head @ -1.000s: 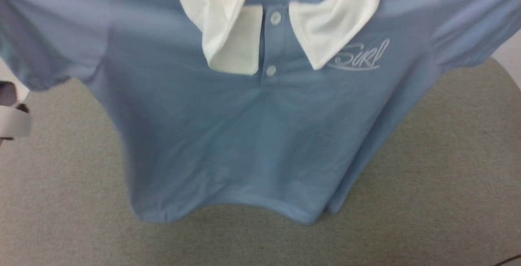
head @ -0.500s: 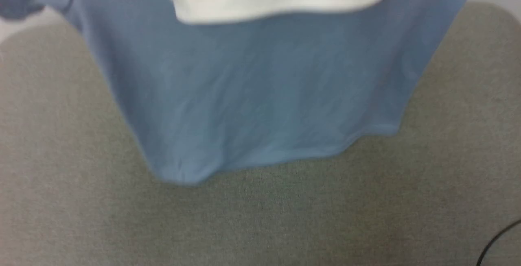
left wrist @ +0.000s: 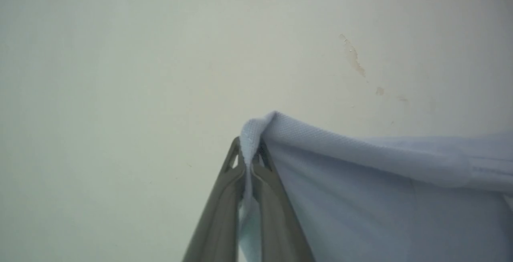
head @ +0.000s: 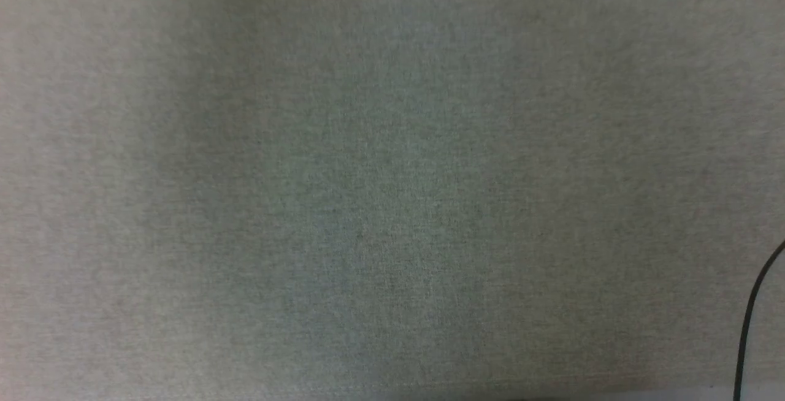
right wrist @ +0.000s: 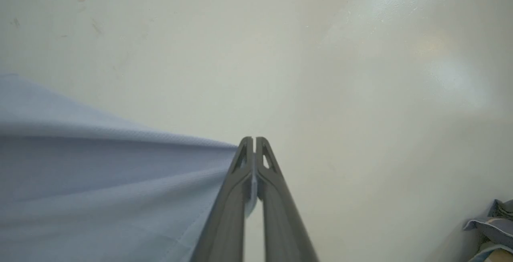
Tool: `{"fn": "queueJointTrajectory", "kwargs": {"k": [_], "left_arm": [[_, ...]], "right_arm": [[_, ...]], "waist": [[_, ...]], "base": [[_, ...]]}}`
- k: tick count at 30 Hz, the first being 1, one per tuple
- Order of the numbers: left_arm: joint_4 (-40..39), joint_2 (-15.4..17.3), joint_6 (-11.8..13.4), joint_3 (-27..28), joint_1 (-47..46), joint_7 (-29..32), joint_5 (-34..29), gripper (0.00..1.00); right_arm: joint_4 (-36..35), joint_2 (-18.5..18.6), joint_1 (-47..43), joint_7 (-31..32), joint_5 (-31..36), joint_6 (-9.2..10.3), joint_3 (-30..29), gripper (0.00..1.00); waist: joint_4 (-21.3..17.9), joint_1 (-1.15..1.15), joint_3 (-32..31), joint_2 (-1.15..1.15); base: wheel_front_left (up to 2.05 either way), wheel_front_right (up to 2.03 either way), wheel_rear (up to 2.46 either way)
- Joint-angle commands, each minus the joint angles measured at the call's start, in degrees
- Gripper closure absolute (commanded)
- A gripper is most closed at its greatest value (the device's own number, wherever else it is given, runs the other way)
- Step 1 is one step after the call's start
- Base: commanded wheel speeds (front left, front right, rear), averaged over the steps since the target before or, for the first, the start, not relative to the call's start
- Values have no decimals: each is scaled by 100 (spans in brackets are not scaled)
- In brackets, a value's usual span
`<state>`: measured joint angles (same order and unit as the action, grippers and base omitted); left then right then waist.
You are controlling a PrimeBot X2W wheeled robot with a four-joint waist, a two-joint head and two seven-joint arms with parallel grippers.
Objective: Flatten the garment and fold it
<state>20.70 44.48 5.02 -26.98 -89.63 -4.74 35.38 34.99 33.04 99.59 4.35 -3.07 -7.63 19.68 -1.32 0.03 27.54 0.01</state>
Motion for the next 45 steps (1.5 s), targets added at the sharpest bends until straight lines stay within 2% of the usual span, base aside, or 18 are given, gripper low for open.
{"fn": "queueJointTrajectory", "kwargs": {"k": [1,4,7,12,18,23,27,32,39,43,45], "left_arm": [[154,-52,5,54,-201,-137,-67,100],[722,-297,-3,103,-715,-572,-183,100],[1183,-487,-129,83,-914,-763,-184,100],[1667,-677,-419,-90,-655,-945,-253,100],[1757,-788,-644,-212,524,-1020,-319,100],[1455,-825,-649,-287,2251,-1024,-416,100],[1354,-644,-672,-405,3527,-1024,-401,100],[1325,-326,-645,-514,4626,-1012,-349,100],[1121,2,-801,-876,5694,-551,-257,100],[826,99,-867,-1036,6365,-176,-9,100],[599,165,-821,-1033,6710,-54,169,100]], "right_arm": [[119,-55,133,-101,97,14,-112,100],[508,-307,432,-512,513,14,-516,100],[757,-508,473,-889,1075,14,-755,100],[1121,-880,148,-1298,1420,14,-1121,100],[1407,-1071,-790,-1661,1406,14,-1144,100],[1566,-1065,-2057,-1786,1048,14,-839,100],[1622,-933,-3113,-1749,588,14,-312,100],[1389,-594,-4318,-1425,-209,14,309,100],[411,92,-5779,-544,-1476,14,1171,100],[-274,539,-6524,66,-2119,14,1450,100],[-602,757,-6872,373,-2380,14,1506,100]], "waist": [[-34,-3,699,-1],[-24,-3,837,-1],[13,-3,924,-1],[99,-3,949,-1],[170,-3,579,-1],[159,-3,-145,-1],[107,-3,-784,-1],[68,-3,-1461,-1],[64,-3,-2130,-1],[78,-3,-2430,-1],[86,-3,-2547,-1]], "base": [[0,0,0],[0,0,0],[0,0,0],[0,0,0],[0,0,0],[0,0,0],[0,0,0],[0,0,0],[0,0,0],[0,0,0],[0,0,0]]}}
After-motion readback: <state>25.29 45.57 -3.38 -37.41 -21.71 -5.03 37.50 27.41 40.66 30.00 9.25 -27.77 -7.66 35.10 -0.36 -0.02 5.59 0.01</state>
